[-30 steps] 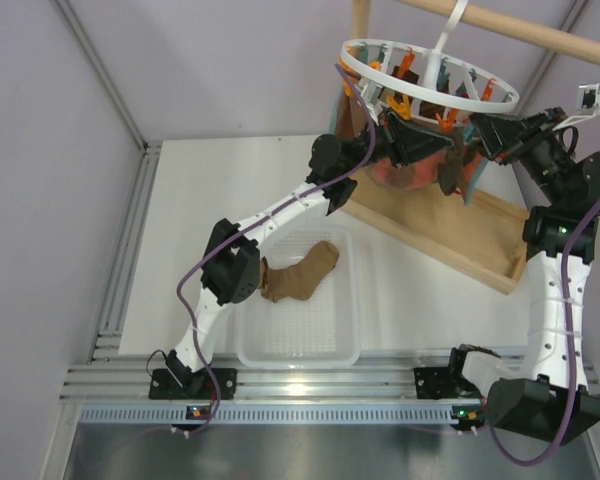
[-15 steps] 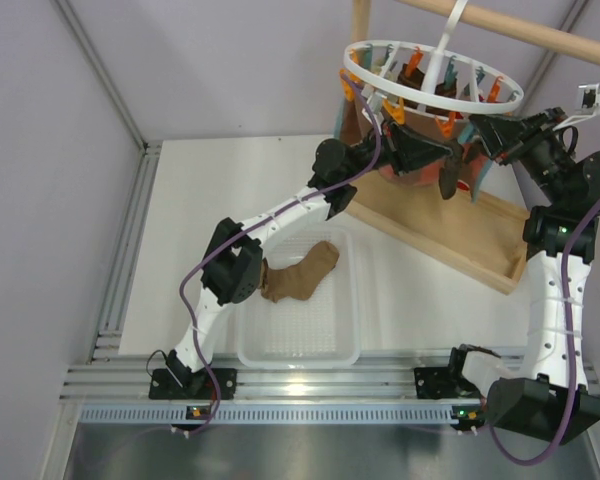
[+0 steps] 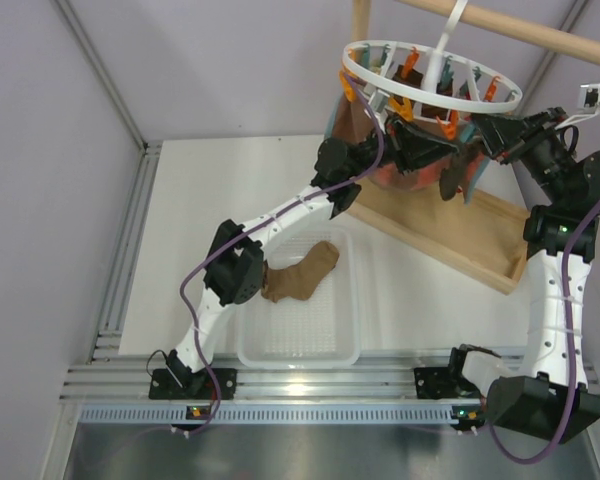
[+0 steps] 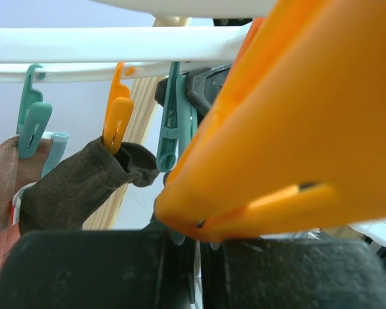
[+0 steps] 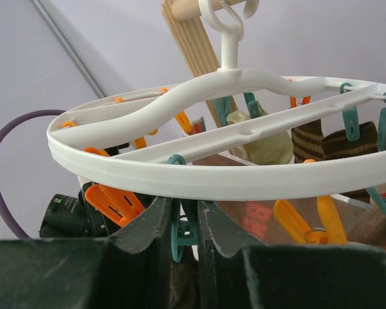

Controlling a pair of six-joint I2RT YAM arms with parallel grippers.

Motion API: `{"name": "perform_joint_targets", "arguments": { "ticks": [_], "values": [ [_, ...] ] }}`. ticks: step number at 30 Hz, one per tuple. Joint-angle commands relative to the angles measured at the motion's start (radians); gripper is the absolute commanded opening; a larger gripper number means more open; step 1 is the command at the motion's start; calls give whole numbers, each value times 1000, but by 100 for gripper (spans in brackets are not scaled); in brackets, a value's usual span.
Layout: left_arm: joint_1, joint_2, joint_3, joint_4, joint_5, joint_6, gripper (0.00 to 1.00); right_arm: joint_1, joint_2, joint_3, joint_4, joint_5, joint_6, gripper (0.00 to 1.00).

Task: Clip the socks to the hanger
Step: Clamp the sock onto the hanger.

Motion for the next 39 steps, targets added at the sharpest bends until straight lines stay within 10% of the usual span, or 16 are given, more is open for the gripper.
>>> {"name": "perform_joint_targets", "arguments": {
  "ticks": [1, 28, 39],
  "values": [
    [-7, 8, 34, 29, -7, 30, 0, -7, -2, 3, 46, -40, 27, 0],
    [-13, 69, 126, 52, -12, 71, 0, -5, 13, 2, 40, -50, 43, 0],
    [-19, 75, 151, 41, -12, 77, 0, -7, 13, 12, 8, -59, 31, 30]
  ]
}}
